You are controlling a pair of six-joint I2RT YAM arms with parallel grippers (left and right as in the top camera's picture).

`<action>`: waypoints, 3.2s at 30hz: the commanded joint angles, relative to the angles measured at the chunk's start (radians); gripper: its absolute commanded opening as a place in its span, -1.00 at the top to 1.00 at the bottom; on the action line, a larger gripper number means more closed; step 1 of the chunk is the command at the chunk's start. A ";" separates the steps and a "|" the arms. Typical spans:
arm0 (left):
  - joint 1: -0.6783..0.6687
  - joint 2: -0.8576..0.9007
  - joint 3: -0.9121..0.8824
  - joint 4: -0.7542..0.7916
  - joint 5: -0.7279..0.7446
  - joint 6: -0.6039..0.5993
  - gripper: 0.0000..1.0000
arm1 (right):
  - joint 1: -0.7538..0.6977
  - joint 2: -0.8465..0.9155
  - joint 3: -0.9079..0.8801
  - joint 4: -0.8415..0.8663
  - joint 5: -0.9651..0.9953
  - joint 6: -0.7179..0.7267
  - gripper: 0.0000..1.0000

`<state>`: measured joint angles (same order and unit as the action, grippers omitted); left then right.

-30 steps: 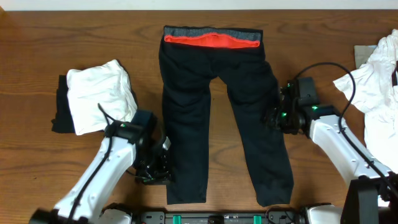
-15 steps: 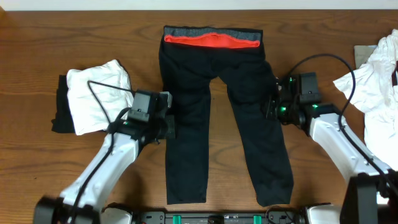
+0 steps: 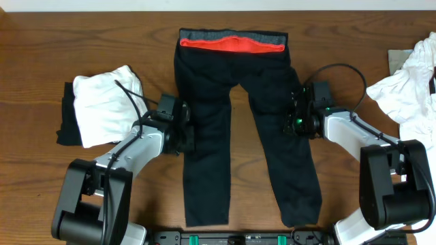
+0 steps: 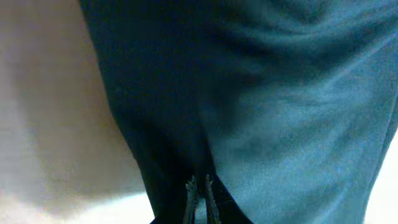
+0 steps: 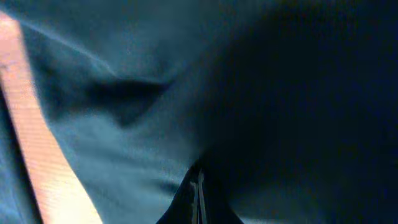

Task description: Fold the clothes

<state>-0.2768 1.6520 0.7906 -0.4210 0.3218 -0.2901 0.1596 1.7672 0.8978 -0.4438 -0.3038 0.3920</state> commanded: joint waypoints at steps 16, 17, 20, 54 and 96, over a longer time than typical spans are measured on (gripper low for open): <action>-0.003 -0.039 -0.043 -0.566 0.227 0.047 0.88 | 0.004 -0.294 -0.011 -0.304 0.106 -0.057 0.97; -0.003 -0.064 -0.034 -0.555 0.227 0.047 0.88 | 0.004 -0.322 -0.011 -0.274 0.083 -0.069 0.98; -0.003 -0.143 0.001 -0.525 0.226 0.047 0.88 | 0.004 -0.402 -0.011 -0.167 0.000 -0.079 0.97; -0.003 -0.307 0.037 -0.116 0.085 0.068 0.76 | -0.212 0.364 0.337 0.207 0.110 0.029 0.98; 0.256 -0.315 0.251 -0.158 0.005 0.130 0.56 | 0.523 0.306 0.659 -0.540 -0.014 -0.460 0.23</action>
<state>-0.0399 1.3392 1.0031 -0.5766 0.3325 -0.1810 0.6376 2.0956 1.6207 -1.0222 -0.3424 -0.0479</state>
